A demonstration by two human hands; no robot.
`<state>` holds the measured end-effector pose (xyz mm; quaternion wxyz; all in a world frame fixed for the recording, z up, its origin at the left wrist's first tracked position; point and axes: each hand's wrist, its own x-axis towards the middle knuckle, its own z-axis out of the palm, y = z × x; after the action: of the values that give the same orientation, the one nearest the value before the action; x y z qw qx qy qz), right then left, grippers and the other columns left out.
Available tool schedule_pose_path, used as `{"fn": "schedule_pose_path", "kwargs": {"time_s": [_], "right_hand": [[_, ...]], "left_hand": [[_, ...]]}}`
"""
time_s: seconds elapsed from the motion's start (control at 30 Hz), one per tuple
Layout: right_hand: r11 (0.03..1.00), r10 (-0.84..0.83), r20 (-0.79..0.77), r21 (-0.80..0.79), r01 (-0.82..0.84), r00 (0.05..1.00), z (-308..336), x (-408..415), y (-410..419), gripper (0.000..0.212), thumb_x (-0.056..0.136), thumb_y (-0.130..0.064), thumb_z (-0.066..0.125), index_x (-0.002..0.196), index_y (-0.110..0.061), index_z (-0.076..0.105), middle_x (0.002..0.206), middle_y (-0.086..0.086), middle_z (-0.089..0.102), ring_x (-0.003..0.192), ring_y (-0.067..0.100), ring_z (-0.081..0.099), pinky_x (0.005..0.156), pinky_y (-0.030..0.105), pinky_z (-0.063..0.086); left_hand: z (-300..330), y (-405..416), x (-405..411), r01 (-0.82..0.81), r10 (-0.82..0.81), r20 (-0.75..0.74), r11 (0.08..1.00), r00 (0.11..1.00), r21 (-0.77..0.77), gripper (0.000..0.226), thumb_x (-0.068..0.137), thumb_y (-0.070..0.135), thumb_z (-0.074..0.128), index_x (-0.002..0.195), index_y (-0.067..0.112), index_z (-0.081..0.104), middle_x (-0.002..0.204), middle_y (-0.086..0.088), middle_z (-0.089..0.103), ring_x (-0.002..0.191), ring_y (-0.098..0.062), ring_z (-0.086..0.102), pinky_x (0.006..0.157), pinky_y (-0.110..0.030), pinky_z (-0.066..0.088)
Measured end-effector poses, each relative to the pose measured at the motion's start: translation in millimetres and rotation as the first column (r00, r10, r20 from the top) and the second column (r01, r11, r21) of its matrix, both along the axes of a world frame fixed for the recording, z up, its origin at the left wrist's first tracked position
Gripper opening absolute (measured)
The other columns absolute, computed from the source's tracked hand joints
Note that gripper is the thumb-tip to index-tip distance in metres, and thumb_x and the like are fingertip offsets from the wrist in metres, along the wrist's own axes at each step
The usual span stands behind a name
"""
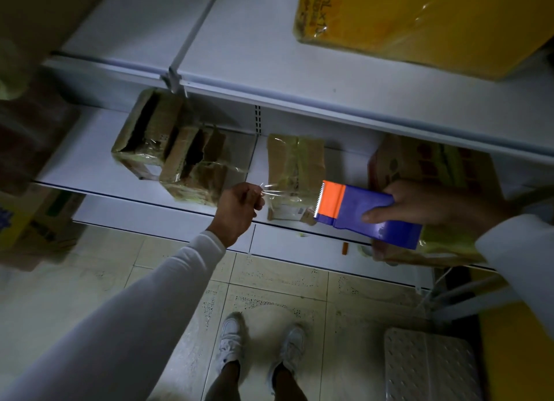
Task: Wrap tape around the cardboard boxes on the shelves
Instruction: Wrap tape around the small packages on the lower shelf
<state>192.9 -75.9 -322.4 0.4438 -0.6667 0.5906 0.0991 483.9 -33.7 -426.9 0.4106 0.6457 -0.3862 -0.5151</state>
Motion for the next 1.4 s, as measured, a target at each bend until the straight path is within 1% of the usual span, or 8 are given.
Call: {"fn": "schedule_pose_path", "kwargs": {"time_s": [0.2, 0.3, 0.4, 0.5, 0.63, 0.93, 1.13, 1.4], "right_hand": [[1.0, 0.008, -0.06, 0.009, -0.008, 0.998, -16, 7, -15, 0.04, 0.076, -0.051, 0.073, 0.075, -0.012, 0.064, 0.052, 0.001, 0.063, 0.046, 0.011, 0.059, 0.053, 0.023, 0.04], [1.0, -0.019, -0.064, 0.01, 0.02, 0.998, -23, 10, -21, 0.037, 0.074, -0.05, 0.076, 0.075, -0.016, 0.062, 0.047, -0.004, 0.062, 0.049, 0.011, 0.06, 0.054, 0.024, 0.041], [0.999, -0.025, -0.062, 0.026, 0.027, 0.998, -25, 11, -23, 0.034, 0.078, -0.046, 0.075, 0.072, -0.017, 0.058, 0.042, -0.011, 0.06, 0.042, 0.004, 0.056, 0.052, 0.022, 0.039], [0.998, -0.052, -0.04, 0.026, 0.053, 0.998, -30, 11, -23, 0.035, 0.075, -0.047, 0.076, 0.075, -0.015, 0.062, 0.046, -0.005, 0.063, 0.048, 0.01, 0.06, 0.053, 0.023, 0.041], [0.996, -0.078, -0.027, 0.049, 0.08, 0.997, -32, 11, -21, 0.038, 0.075, -0.046, 0.077, 0.085, -0.012, 0.065, 0.064, 0.002, 0.068, 0.057, 0.016, 0.065, 0.055, 0.025, 0.044], [0.994, -0.093, -0.044, 0.051, 0.096, 0.995, -38, 18, -18, 0.047, 0.072, -0.053, 0.076, 0.09, -0.011, 0.064, 0.081, 0.011, 0.071, 0.071, 0.024, 0.068, 0.063, 0.029, 0.047], [0.991, -0.121, -0.002, 0.064, 0.121, 0.993, -39, 20, -15, 0.039, 0.076, -0.046, 0.076, 0.087, -0.012, 0.064, 0.074, 0.007, 0.069, 0.063, 0.019, 0.065, 0.056, 0.025, 0.044], [0.987, -0.147, 0.047, 0.066, 0.144, 0.988, -49, 19, -8, 0.038, 0.078, -0.045, 0.074, 0.088, -0.011, 0.064, 0.076, 0.01, 0.07, 0.068, 0.025, 0.067, 0.062, 0.029, 0.047]], "left_hand": [[-17, -9, -3, 0.045, -0.038, 0.253, 0.999, 0.967, -0.025, 0.021, 0.097, 0.008, 0.048, 0.084, 0.013, 0.064, 0.072, 0.0, 0.062, 0.065, -0.013, 0.057, 0.057, -0.014, 0.043], [-25, -16, -6, 0.002, -0.004, 0.17, 1.0, 0.986, 0.009, 0.016, 0.095, 0.015, 0.057, 0.103, 0.003, 0.063, 0.085, -0.007, 0.063, 0.075, -0.021, 0.059, 0.055, -0.015, 0.046], [-34, -22, 4, -0.073, 0.049, 0.21, 0.991, 0.976, 0.108, 0.051, 0.085, 0.031, 0.071, 0.125, 0.009, 0.05, 0.083, -0.002, 0.063, 0.083, -0.027, 0.065, 0.073, -0.033, 0.055], [-40, -13, 11, -0.079, 0.074, 0.342, 0.997, 0.937, -0.001, 0.033, 0.09, 0.026, 0.064, 0.116, 0.007, 0.057, 0.077, -0.001, 0.063, 0.075, -0.023, 0.064, 0.075, -0.041, 0.057], [-31, 0, 0, 0.187, -0.051, 0.41, 0.935, 0.911, -0.3, 0.028, 0.092, 0.026, 0.061, 0.117, 0.014, 0.061, 0.078, 0.003, 0.06, 0.071, -0.012, 0.059, 0.069, -0.023, 0.052], [-25, -16, 3, 0.413, -0.221, 0.58, 0.883, 0.784, -0.222, 0.038, 0.094, 0.021, 0.058, 0.131, 0.022, 0.049, 0.092, 0.001, 0.061, 0.079, -0.016, 0.061, 0.077, -0.033, 0.054], [-18, -31, 10, 0.728, -0.085, 0.911, 0.633, 0.404, -0.263, 0.06, 0.089, 0.046, 0.055, 0.139, 0.015, 0.044, 0.138, -0.012, 0.049, 0.121, -0.03, 0.05, 0.101, -0.042, 0.043], [-14, -74, 0, 0.913, -0.317, 0.948, 0.383, -0.013, 0.141, 0.064, 0.098, 0.044, 0.037, 0.151, 0.013, 0.016, 0.159, -0.011, 0.012, 0.147, -0.027, 0.008, 0.114, -0.031, -0.002]]}}
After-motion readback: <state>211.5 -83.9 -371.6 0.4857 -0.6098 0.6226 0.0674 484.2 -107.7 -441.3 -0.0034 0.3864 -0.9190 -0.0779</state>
